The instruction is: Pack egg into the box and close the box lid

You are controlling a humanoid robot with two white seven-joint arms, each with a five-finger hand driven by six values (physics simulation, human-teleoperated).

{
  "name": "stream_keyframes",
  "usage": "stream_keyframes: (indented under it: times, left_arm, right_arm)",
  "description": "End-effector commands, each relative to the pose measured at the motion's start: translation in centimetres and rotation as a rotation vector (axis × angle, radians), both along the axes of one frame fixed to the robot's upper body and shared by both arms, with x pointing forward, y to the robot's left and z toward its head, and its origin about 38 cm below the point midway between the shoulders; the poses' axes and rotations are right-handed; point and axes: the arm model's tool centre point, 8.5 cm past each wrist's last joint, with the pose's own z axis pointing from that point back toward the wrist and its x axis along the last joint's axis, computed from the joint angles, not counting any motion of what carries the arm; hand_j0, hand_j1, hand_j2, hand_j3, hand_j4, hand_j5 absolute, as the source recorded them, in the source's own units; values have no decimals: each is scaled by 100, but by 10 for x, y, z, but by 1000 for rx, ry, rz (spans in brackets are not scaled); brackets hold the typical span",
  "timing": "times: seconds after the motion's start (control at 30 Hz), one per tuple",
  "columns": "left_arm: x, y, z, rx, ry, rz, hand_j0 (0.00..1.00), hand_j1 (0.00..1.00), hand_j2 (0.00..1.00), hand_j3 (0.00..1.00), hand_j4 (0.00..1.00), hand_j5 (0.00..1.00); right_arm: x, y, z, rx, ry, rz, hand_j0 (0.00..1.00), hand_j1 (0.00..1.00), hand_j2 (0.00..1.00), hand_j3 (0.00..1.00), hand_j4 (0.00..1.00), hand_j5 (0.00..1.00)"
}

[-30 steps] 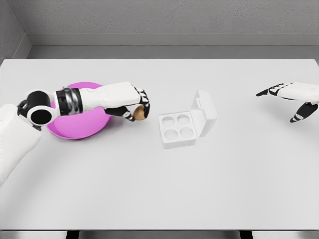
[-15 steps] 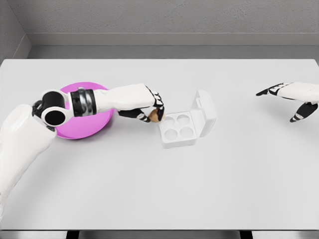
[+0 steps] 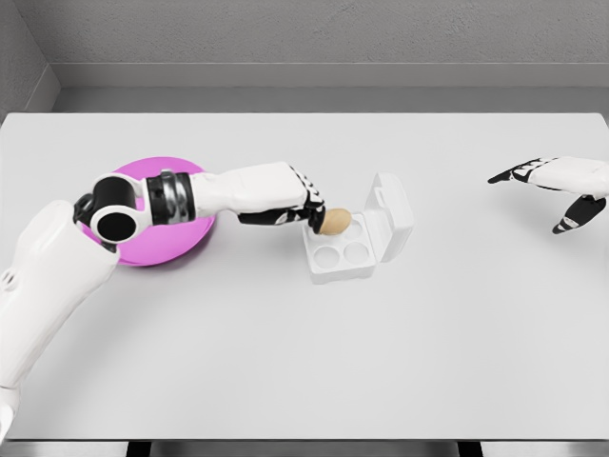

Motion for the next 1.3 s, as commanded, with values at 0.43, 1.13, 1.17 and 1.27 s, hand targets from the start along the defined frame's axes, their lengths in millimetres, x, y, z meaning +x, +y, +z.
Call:
stream_keyframes:
  times: [0.43, 1.13, 1.17, 1.27]
  left_arm:
    - [4, 18, 4, 1, 7, 28, 39, 39, 39, 39, 39, 39]
    - [-5, 142, 50, -40, 73, 158, 100, 100, 100, 100, 100, 100]
    - [-5, 167, 65, -35, 41, 213, 100, 100, 100, 100, 100, 100]
    - [-12, 191, 61, -52, 69, 262, 100, 100, 100, 100, 100, 100]
  right_arm:
    - [9, 11, 9, 36, -22, 7, 100, 100, 100, 100, 100, 100]
    - [-3, 66, -23, 84, 23, 140, 100, 100, 100, 100, 100, 100]
    - [-6, 70, -25, 84, 27, 153, 100, 100, 100, 100, 100, 100]
    - [-10, 76, -27, 90, 31, 172, 100, 100, 100, 100, 100, 100]
